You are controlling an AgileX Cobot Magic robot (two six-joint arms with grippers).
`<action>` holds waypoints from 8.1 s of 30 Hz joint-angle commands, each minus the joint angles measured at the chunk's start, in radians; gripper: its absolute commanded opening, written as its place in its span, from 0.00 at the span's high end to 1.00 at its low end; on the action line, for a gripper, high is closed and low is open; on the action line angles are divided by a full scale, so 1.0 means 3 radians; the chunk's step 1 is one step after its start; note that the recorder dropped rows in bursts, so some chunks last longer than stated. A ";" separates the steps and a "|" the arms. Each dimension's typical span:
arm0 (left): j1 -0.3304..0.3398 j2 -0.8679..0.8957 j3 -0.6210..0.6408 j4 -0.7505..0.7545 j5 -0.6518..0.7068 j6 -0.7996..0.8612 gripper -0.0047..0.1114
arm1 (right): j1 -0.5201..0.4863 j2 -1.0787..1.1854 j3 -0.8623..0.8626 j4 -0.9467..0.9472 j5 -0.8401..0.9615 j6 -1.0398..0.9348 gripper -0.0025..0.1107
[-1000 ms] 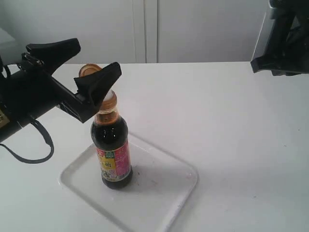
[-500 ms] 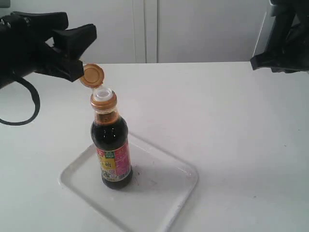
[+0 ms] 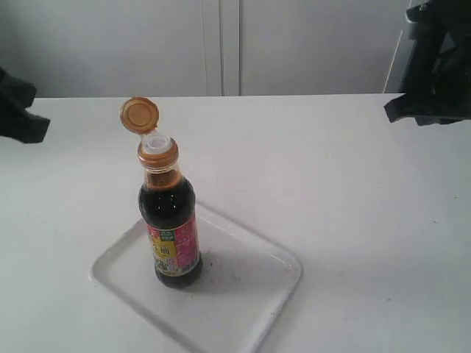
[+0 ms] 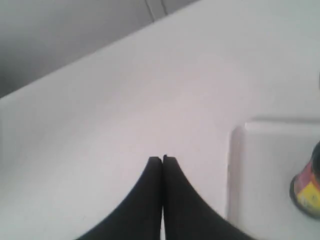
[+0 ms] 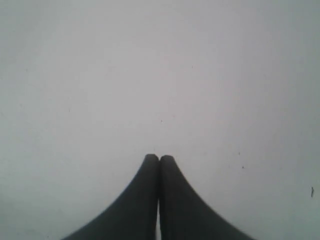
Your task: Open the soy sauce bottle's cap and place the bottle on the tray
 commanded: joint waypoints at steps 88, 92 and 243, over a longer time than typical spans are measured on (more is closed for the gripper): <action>-0.0014 -0.3044 0.1492 -0.0436 0.0726 0.0091 0.96 | -0.0027 -0.4670 0.2449 -0.0124 -0.1447 0.0727 0.98; -0.0005 -0.3044 0.1529 -0.0647 0.0420 0.0207 0.96 | -0.0027 -0.4670 0.2449 -0.0124 -0.1447 0.0727 0.98; 0.1418 -0.3334 0.3107 -0.1556 -0.0573 0.0813 0.96 | -0.0027 -0.4875 0.3882 -0.0125 -0.1243 0.0677 0.98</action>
